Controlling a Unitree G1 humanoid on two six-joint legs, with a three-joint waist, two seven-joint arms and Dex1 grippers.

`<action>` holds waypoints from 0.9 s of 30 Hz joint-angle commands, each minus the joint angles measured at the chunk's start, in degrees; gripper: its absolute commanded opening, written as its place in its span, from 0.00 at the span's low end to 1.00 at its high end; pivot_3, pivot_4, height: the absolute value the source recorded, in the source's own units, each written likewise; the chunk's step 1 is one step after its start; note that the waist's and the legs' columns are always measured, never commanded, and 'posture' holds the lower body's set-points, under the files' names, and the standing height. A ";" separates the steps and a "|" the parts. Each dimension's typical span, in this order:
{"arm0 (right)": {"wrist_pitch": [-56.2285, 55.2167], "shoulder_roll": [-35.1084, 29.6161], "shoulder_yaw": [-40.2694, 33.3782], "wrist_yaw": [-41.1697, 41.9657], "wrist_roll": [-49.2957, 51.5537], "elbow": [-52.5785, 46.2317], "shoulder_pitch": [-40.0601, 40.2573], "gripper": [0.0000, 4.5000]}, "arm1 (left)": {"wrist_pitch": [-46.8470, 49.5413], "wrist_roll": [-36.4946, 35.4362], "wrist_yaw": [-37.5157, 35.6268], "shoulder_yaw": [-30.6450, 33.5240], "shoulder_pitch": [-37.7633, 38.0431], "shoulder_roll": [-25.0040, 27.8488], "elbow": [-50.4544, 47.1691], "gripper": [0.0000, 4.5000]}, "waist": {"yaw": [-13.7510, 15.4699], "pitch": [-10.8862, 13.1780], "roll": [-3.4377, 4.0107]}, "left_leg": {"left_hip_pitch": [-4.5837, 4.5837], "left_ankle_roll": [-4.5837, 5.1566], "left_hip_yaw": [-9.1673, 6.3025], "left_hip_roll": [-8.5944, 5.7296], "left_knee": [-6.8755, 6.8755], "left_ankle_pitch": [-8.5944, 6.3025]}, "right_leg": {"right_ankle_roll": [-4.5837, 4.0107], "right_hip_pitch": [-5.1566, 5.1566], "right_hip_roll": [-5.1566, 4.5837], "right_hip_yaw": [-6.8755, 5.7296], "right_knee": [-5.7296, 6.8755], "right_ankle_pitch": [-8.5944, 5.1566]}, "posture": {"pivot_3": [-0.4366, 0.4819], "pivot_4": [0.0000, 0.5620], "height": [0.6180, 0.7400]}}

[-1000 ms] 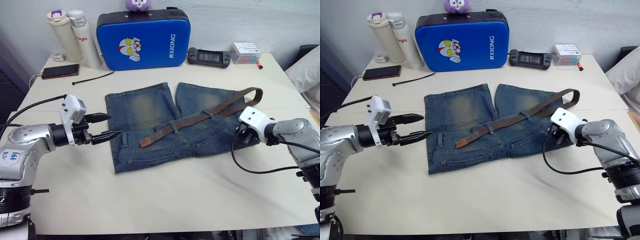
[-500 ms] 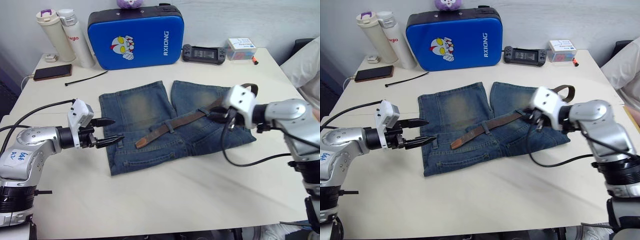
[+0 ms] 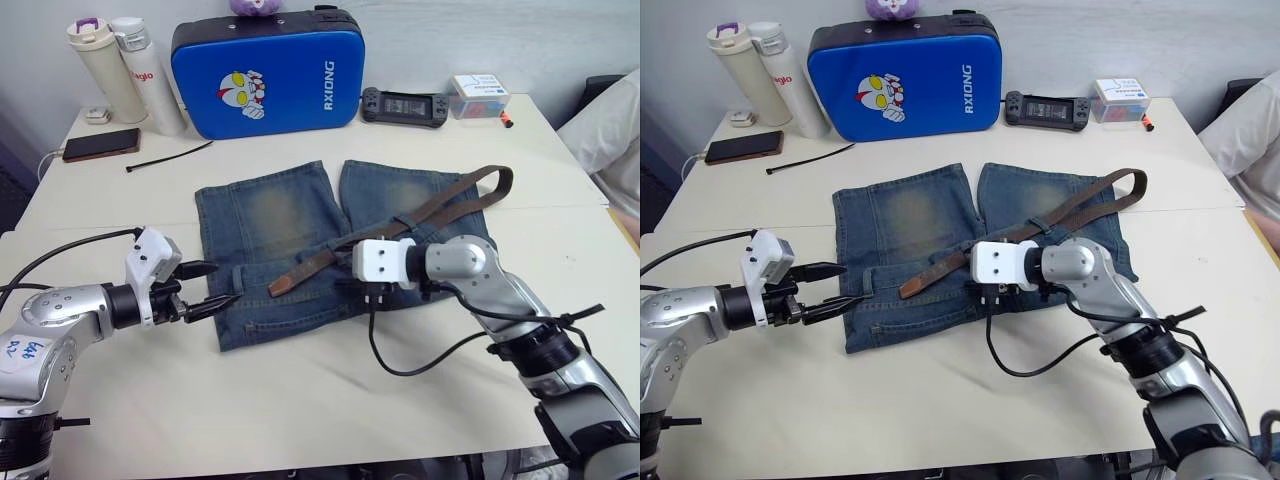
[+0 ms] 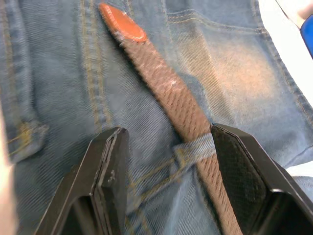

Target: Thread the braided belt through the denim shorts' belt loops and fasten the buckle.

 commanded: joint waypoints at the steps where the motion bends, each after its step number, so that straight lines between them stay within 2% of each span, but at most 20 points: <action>1: -3.60 2.61 0.35 -1.46 -2.33 2.64 -2.52 0.63 | 0.24 -1.03 1.45 2.59 1.05 0.05 -2.90 0.91 | -0.04 0.00 0.00 | 0.00 0.00 -0.01 0.00 0.00 0.00 | 0.00 0.00 0.01 -0.01 0.01 0.00 | 0.48 0.27 0.87; 8: -10.40 5.33 3.08 -3.52 -8.68 10.62 -4.80 0.63 | 0.27 -1.04 2.40 3.34 1.88 0.20 -3.53 0.91 | -0.02 0.00 0.00 | 0.00 0.00 -0.01 -0.02 0.01 0.00 | 0.00 0.01 -0.02 0.00 0.02 0.00 | 0.48 0.27 0.87; 14: -11.94 7.96 1.95 -5.93 -9.18 14.11 -5.88 0.63 | 0.00 -0.88 2.71 3.66 2.34 0.18 -3.48 0.91 | -0.18 0.00 0.00 | 0.01 -0.02 -0.02 -0.01 0.01 0.01 | -0.01 0.00 0.01 -0.01 0.06 0.00 | 0.48 0.27 0.87; 17: -12.12 8.96 1.51 -5.74 -8.34 14.36 -5.90 0.45 | -0.05 -0.78 3.13 3.18 2.30 -0.16 -3.43 0.91 | -0.19 0.00 0.00 | 0.01 -0.02 -0.02 -0.01 0.01 0.01 | -0.01 0.00 0.01 0.00 0.06 0.00 | 0.48 0.27 0.87; 21: -12.11 9.22 1.10 -4.61 -6.94 12.88 -4.75 0.03 | 0.12 -0.83 3.53 3.36 2.12 -0.14 -2.89 0.91 | -0.18 0.00 0.01 | 0.01 -0.02 -0.02 -0.01 0.01 0.01 | -0.01 0.00 0.02 0.00 0.07 0.00 | 0.48 0.27 0.87; 27: -11.02 11.47 0.14 -5.73 -5.87 11.46 -4.49 0.01 | 0.07 -0.01 3.84 3.42 1.82 0.71 -1.05 0.91 | -0.52 0.00 0.01 | 0.01 -0.02 -0.03 0.00 0.00 0.01 | -0.01 0.00 0.02 -0.01 0.08 0.00 | 0.48 0.27 0.87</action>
